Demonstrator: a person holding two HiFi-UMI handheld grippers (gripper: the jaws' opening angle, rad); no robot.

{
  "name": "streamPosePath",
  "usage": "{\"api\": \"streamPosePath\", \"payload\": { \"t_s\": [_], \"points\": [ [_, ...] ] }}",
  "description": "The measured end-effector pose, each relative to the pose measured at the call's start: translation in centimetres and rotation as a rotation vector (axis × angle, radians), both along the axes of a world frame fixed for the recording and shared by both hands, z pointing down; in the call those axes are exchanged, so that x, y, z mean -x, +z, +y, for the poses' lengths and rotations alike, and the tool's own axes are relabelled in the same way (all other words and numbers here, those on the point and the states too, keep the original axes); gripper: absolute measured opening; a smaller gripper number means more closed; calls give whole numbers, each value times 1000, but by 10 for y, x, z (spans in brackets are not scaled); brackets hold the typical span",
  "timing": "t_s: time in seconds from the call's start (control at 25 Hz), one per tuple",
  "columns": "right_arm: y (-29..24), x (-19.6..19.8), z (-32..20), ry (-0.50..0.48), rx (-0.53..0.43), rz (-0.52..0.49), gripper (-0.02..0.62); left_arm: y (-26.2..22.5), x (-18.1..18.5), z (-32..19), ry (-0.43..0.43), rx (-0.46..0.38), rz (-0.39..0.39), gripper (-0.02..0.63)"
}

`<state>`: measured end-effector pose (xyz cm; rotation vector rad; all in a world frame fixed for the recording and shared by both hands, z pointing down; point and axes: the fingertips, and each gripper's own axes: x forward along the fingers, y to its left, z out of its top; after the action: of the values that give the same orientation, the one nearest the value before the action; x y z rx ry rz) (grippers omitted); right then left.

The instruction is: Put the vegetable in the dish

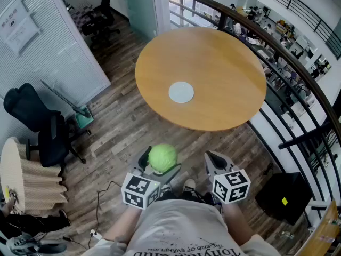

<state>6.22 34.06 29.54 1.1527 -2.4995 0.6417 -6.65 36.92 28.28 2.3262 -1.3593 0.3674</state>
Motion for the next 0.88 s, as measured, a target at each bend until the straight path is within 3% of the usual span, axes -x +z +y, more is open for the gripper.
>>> {"api": "streamPosePath", "payload": {
  "t_s": [0.88],
  "points": [
    [-2, 21, 0, 20, -18, -12, 25, 3, 22, 0, 19, -7, 2, 489]
  ]
}}
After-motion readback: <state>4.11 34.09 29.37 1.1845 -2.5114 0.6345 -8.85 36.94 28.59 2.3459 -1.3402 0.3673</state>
